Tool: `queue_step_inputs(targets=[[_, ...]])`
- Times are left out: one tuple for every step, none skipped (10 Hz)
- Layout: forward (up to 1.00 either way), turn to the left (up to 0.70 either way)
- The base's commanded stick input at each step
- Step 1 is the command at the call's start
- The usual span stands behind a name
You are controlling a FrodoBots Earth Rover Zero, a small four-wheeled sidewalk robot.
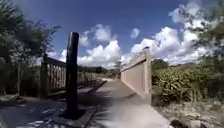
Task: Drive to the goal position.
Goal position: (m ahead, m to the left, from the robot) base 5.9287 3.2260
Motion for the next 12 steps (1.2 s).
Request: queue_step_inputs(targets=[[0.70,0.00],[0.70,0.00],[0.70,0.00],[0.70,0.00],[0.70,0.00],[0.70,0.00],[0.70,0.00],[0.70,0.00],[0.70,0.00],[0.70,0.00],[0.70,0.00],[0.70,0.00]])
